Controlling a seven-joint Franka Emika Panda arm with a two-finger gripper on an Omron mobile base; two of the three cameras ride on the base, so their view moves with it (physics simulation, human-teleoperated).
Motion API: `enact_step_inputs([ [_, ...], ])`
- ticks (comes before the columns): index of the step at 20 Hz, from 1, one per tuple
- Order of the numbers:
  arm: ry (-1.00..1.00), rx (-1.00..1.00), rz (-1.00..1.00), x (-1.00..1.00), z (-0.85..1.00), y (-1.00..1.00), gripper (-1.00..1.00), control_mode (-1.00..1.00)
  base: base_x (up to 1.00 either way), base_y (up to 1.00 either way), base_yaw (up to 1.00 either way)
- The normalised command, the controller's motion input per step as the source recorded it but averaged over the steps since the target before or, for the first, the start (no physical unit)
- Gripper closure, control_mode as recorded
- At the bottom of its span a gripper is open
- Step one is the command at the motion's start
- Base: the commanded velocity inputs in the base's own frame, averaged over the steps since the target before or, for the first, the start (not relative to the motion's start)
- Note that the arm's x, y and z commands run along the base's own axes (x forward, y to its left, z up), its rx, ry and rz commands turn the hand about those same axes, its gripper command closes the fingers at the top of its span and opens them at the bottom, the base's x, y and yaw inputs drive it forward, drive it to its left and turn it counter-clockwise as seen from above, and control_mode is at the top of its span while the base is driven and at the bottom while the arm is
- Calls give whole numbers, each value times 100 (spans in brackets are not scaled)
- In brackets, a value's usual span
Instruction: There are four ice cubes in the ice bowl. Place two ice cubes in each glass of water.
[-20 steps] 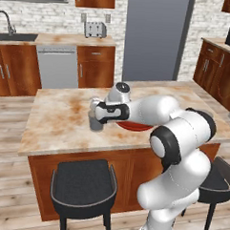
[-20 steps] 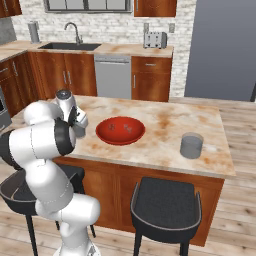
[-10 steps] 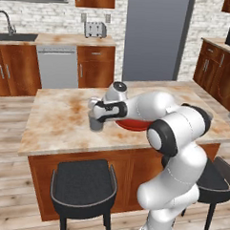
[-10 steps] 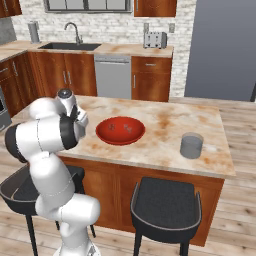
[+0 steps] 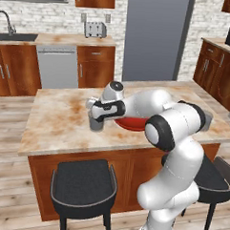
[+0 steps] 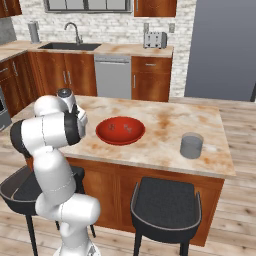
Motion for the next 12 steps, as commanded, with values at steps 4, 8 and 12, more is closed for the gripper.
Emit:
enact_step_inputs([
  [4, 4, 0, 0, 23, -15, 0, 100, -100, 0, 0, 0],
  [8, 2, 0, 0, 8, -12, -2, 100, -100, 0, 0, 0],
  [12, 2, 0, 0, 31, -7, 0, 100, -100, 0, 0, 0],
])
